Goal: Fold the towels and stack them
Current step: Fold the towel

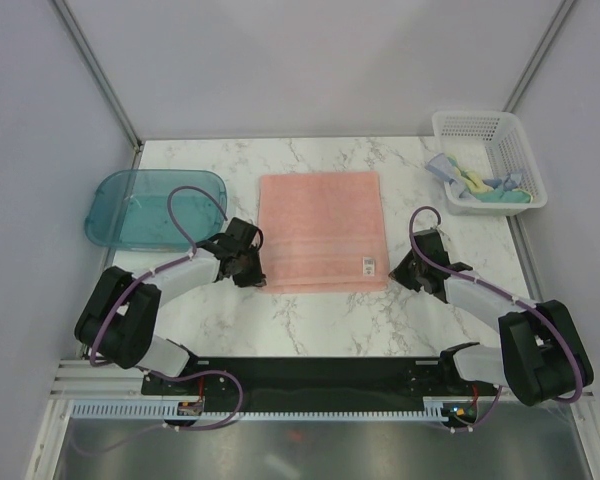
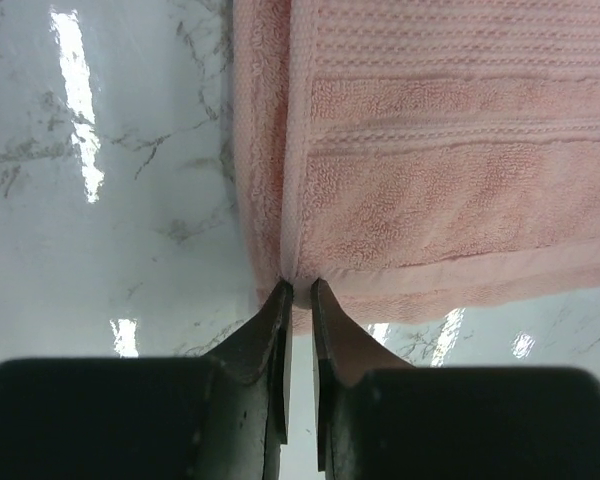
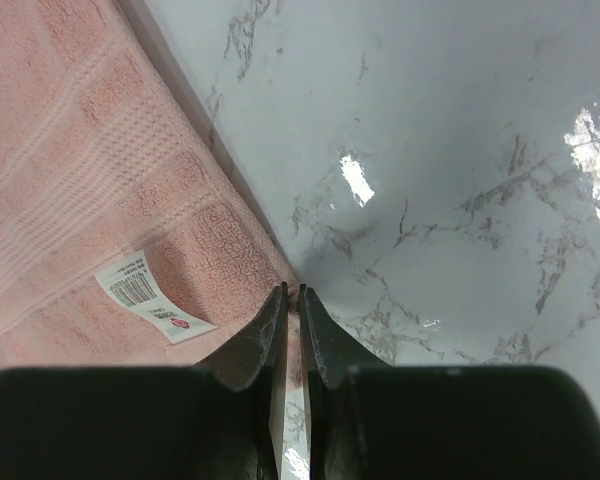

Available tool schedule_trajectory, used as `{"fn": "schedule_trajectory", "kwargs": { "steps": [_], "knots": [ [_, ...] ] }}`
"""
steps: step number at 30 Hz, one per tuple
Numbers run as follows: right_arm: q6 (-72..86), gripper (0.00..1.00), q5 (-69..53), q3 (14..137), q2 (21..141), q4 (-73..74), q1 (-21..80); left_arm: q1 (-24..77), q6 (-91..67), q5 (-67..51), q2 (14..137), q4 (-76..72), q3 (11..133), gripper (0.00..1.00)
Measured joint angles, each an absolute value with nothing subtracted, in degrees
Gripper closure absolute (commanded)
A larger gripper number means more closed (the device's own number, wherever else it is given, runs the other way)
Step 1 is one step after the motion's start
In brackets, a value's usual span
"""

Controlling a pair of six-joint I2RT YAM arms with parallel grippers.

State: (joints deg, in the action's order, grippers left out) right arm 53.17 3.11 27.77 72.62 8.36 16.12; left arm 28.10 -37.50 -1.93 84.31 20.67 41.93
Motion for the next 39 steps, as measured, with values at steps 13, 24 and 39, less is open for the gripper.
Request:
{"fn": "schedule_trajectory", "kwargs": {
  "steps": [13,24,39],
  "knots": [
    [53.1,0.99,3.1,27.5,72.2,8.3,16.1,28.4,-37.9,-1.6,82.7,22.4,42.6,0.98],
    [51.4,1.00,2.8,28.5,69.7,10.0,16.1,28.4,-38.0,-1.5,82.5,25.3,46.6,0.98],
    [49.9,1.00,-2.8,36.5,65.7,14.5,16.1,28.5,-37.8,2.9,79.1,33.9,54.7,0.98]
  ]
}}
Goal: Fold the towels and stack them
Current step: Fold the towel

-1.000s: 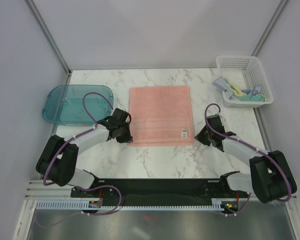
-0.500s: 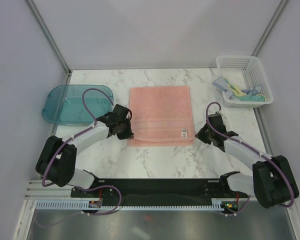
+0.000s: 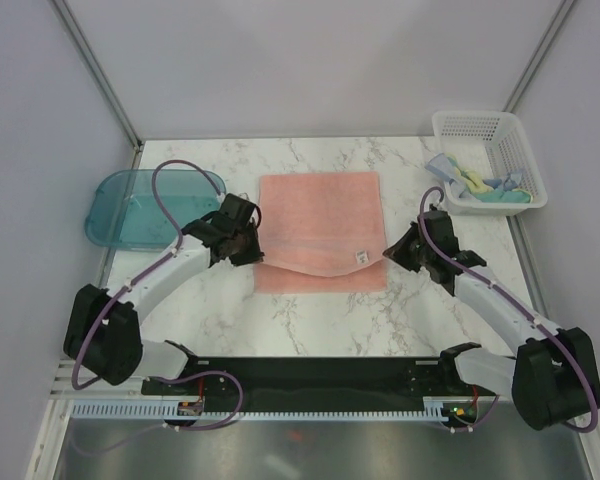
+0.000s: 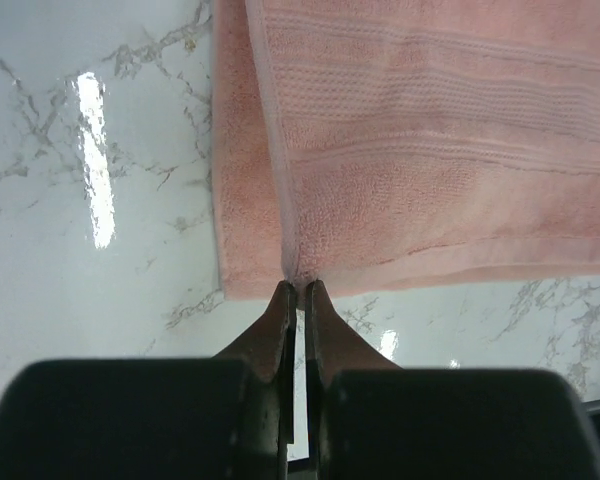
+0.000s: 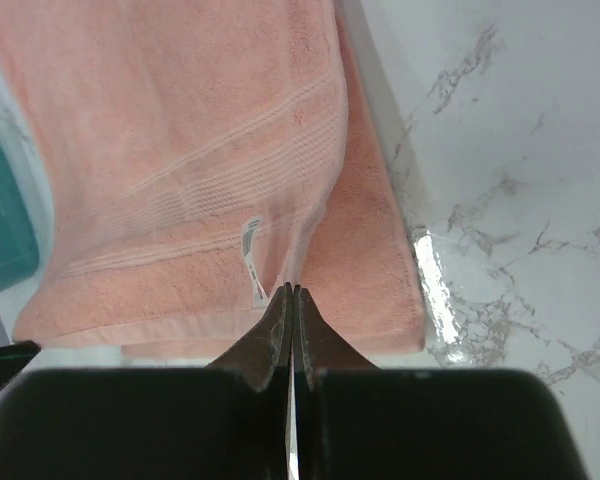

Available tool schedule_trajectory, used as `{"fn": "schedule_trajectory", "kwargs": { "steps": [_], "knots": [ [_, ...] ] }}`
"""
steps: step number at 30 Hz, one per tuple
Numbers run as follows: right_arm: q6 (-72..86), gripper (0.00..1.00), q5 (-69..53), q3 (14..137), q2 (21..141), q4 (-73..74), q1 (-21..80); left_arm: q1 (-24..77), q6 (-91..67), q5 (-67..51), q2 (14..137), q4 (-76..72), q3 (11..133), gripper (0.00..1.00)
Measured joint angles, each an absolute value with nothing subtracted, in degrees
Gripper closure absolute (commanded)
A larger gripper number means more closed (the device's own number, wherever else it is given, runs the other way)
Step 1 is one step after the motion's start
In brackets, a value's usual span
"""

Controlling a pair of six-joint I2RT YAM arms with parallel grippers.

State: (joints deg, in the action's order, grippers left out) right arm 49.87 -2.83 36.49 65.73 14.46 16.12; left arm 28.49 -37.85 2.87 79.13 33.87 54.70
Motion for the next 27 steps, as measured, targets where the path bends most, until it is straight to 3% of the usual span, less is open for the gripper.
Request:
{"fn": "schedule_trajectory", "kwargs": {
  "steps": [6,15,27],
  "knots": [
    [49.9,1.00,-4.8,36.3,62.6,15.8,16.8,28.5,-37.5,3.0,74.3,36.0,54.4,0.98],
    [50.4,1.00,-6.5,23.8,64.7,11.2,17.9,28.7,-37.5,0.8,75.7,33.7,40.1,0.98],
    [50.0,1.00,-7.7,26.4,63.3,11.2,18.0,28.7,-37.5,-0.6,75.5,34.3,43.6,0.98]
  ]
}}
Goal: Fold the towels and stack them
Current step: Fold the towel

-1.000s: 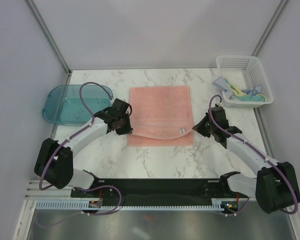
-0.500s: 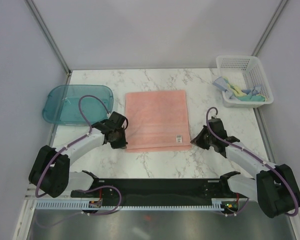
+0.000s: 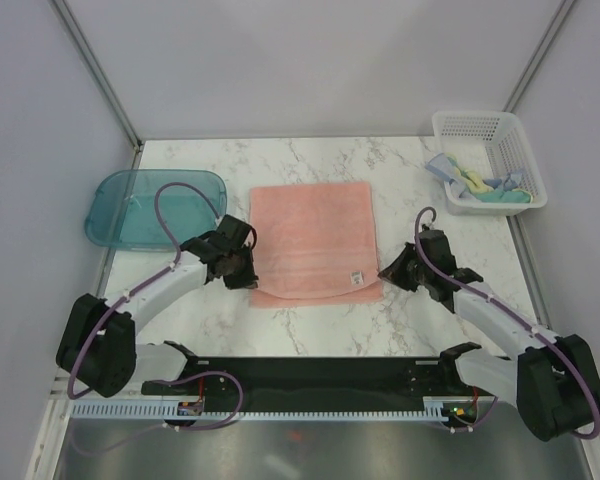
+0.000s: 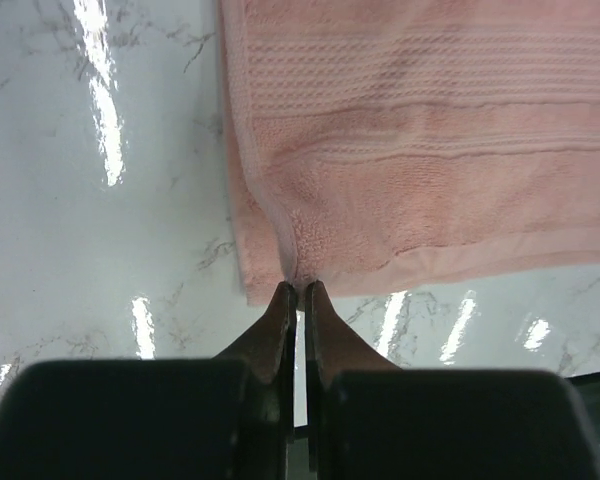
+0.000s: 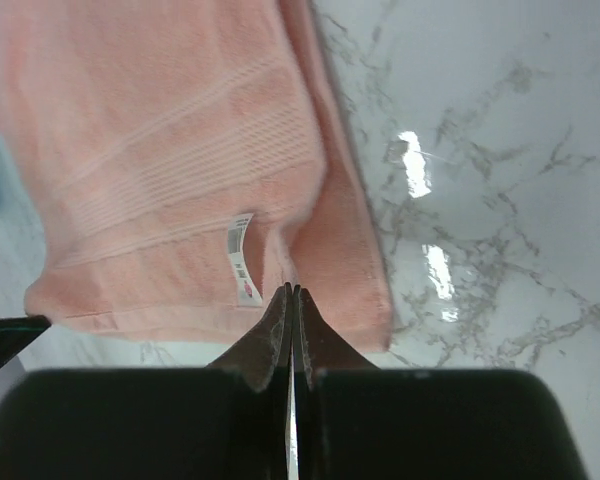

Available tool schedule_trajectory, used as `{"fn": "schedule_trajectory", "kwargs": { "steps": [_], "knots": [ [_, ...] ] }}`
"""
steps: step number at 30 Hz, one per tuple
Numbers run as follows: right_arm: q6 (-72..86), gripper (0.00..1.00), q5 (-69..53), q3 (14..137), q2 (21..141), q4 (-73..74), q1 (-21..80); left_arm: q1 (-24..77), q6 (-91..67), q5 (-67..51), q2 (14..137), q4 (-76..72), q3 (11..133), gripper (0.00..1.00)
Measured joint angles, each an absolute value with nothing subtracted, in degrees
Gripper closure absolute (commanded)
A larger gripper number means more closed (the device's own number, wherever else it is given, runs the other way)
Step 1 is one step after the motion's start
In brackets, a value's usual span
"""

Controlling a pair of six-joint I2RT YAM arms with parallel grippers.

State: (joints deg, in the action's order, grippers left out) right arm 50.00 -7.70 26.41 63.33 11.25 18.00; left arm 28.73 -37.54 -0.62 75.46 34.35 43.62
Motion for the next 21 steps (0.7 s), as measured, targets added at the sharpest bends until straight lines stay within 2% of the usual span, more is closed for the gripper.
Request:
{"fn": "schedule_trajectory", "kwargs": {
  "steps": [6,10,15,21],
  "knots": [
    [49.5,1.00,-9.8,29.5,56.9,13.8,18.0,28.7,-37.6,-0.9,68.3,38.0,46.9,0.98],
    [49.6,1.00,-10.8,27.6,54.9,13.5,18.0,28.8,-38.2,-2.1,64.6,36.7,42.7,0.98],
    [50.2,1.00,-11.7,19.7,59.2,9.9,18.0,29.8,-40.1,-3.4,68.7,33.6,32.4,0.98],
    [50.8,1.00,-12.2,17.6,61.5,7.0,18.0,30.1,-41.0,-4.6,70.5,31.9,32.0,0.98]
  ]
}}
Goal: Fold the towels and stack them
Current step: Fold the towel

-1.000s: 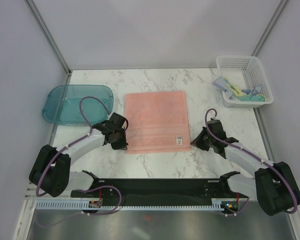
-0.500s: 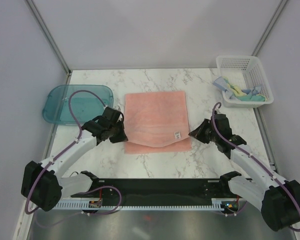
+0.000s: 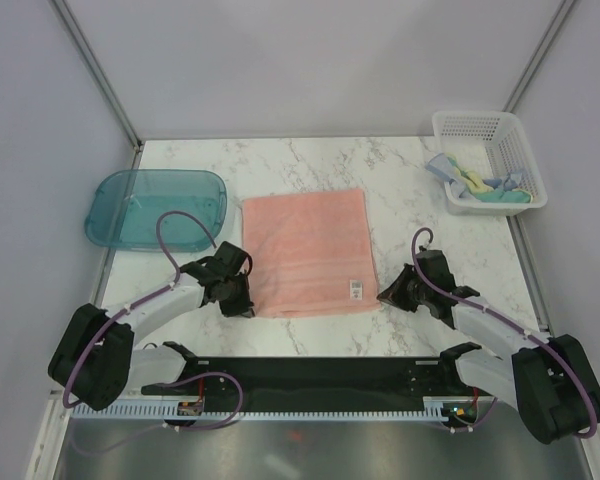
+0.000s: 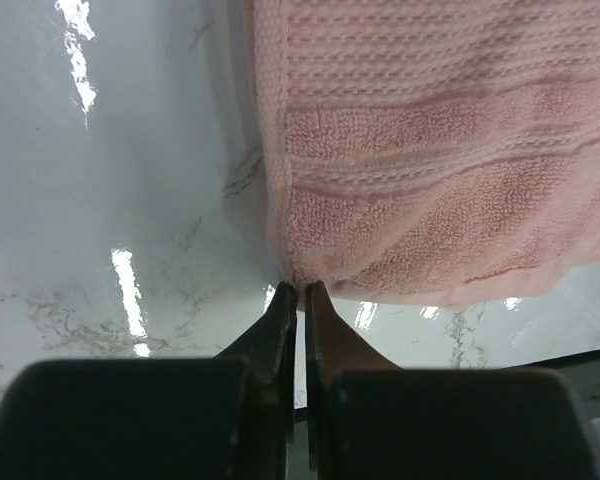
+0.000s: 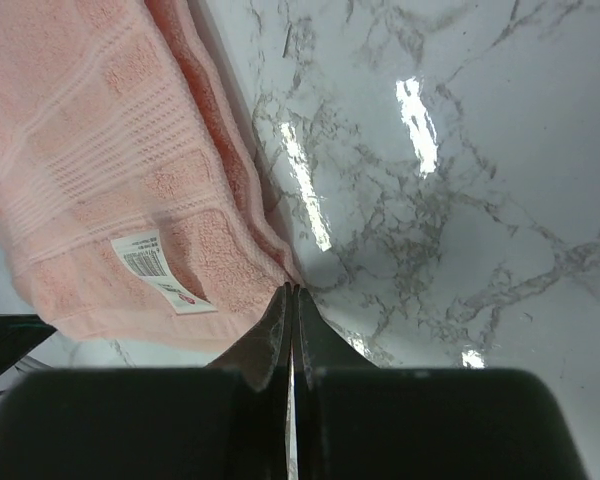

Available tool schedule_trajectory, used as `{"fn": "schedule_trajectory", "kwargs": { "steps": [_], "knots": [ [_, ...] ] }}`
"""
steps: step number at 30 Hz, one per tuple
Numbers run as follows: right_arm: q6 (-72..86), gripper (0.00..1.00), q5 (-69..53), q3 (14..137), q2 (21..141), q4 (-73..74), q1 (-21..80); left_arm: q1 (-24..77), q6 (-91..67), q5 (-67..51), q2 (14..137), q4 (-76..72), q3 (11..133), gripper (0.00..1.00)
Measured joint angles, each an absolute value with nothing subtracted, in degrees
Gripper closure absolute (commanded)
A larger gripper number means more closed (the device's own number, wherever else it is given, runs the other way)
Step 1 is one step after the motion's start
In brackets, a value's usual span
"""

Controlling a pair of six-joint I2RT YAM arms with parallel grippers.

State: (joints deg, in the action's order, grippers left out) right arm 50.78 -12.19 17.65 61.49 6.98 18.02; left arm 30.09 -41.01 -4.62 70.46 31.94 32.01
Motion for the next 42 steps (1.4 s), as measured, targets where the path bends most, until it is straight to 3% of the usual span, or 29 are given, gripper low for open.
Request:
{"fn": "schedule_trajectory", "kwargs": {
  "steps": [3,4,7,17,27,34,42],
  "knots": [
    [50.7,0.98,-12.0,17.4,61.5,6.3,18.0,30.2,-41.1,-4.7,70.6,31.5,32.0,0.98],
    [50.5,0.88,-12.0,17.4,61.5,6.2,18.0,30.2,-41.1,-4.7,70.7,31.4,32.0,0.98],
    [49.3,0.77,-11.8,17.4,61.0,6.3,18.1,30.2,-41.1,-4.7,70.9,31.1,32.0,0.98],
    [44.4,0.77,-10.0,20.5,59.1,10.2,18.1,30.2,-41.1,-4.7,71.9,31.1,32.7,0.98],
    [39.2,0.68,-9.8,27.3,65.9,11.8,19.0,30.4,-41.1,-4.2,71.8,31.1,32.8,0.98],
    [41.7,0.65,-7.3,27.2,64.4,15.2,23.7,30.6,-41.5,-3.5,71.8,31.1,32.9,0.98],
    [46.1,0.68,-2.0,26.7,63.9,15.3,27.1,31.3,-42.8,-1.3,71.3,31.1,33.0,0.98]
  ]
}}
